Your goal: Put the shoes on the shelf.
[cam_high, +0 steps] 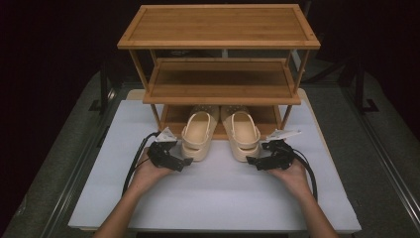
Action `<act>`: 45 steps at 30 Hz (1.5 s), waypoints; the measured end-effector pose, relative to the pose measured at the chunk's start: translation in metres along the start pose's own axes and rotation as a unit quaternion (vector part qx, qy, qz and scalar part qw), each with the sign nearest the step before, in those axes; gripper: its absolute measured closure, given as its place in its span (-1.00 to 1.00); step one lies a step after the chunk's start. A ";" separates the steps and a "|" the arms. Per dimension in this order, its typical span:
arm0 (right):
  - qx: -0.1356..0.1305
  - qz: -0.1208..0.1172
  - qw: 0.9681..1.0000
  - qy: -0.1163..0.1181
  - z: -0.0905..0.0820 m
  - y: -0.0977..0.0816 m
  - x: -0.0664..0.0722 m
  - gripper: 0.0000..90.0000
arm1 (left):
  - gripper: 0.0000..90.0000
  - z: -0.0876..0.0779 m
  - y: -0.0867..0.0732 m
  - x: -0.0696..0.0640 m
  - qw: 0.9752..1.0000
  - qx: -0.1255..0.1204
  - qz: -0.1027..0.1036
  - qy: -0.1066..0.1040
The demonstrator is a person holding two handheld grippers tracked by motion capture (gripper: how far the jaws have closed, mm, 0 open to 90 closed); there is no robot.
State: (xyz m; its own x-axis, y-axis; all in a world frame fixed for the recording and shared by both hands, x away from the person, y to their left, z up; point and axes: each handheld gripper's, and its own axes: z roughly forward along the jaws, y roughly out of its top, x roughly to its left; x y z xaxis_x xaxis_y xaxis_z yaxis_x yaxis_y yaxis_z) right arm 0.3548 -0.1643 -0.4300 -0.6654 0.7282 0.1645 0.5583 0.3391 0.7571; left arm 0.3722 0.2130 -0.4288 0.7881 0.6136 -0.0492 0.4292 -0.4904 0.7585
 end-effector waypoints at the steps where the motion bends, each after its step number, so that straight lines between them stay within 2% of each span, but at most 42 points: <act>1: 0.000 0.000 1.000 0.001 0.002 0.000 0.001 -0.71 | -0.94 0.002 0.000 0.000 1.000 -0.002 -0.002 -0.002; 2: 0.002 -0.002 1.000 0.001 0.004 0.001 0.001 -0.71 | -0.94 0.003 0.001 0.000 1.000 0.003 0.003 -0.002; 5: 0.006 -0.003 1.000 -0.006 0.008 0.001 0.004 -0.72 | -0.93 0.008 0.003 -0.002 1.000 -0.001 0.002 -0.002; 7: 0.005 -0.008 1.000 -0.008 0.010 0.002 0.005 -0.72 | -0.92 0.011 0.004 -0.003 1.000 -0.001 0.006 0.006; 18: 0.004 -0.018 1.000 0.000 0.023 0.010 0.016 -0.70 | -0.93 0.025 0.014 -0.009 1.000 -0.009 0.008 0.003; 22: -0.012 -0.021 1.000 0.012 0.028 0.017 0.020 -0.62 | -0.88 0.031 0.019 -0.014 1.000 -0.018 0.011 -0.005; 23: -0.016 -0.023 0.999 0.014 0.029 0.020 0.022 -0.60 | -0.86 0.032 0.020 -0.016 1.000 -0.013 0.016 0.004; 25: -0.011 -0.032 0.999 -0.007 0.034 0.023 0.028 -0.66 | -0.87 0.035 0.021 -0.016 1.000 -0.012 0.018 0.011; 32: -0.015 -0.029 0.999 -0.013 0.036 0.024 0.027 -0.65 | -0.86 0.036 0.023 -0.014 1.000 -0.012 0.018 0.012; 38: -0.010 -0.024 1.000 -0.010 0.039 0.031 0.021 -0.65 | -0.85 0.040 0.030 -0.011 1.000 -0.011 0.022 0.017; 41: -0.008 -0.022 1.000 -0.010 0.041 0.034 0.019 -0.65 | -0.85 0.041 0.034 -0.006 0.999 -0.001 0.028 0.017; 45: -0.008 -0.021 1.000 -0.011 0.044 0.038 0.013 -0.65 | -0.85 0.044 0.039 -0.002 0.999 -0.003 0.025 0.019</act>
State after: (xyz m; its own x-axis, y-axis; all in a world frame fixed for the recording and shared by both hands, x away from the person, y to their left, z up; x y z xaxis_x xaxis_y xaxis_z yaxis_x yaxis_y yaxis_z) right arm 0.3896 -0.1158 -0.4270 -0.6778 0.7256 0.1187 0.5215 0.3606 0.7733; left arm 0.4069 0.1657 -0.4279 0.7918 0.6107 0.0138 0.3863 -0.5181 0.7631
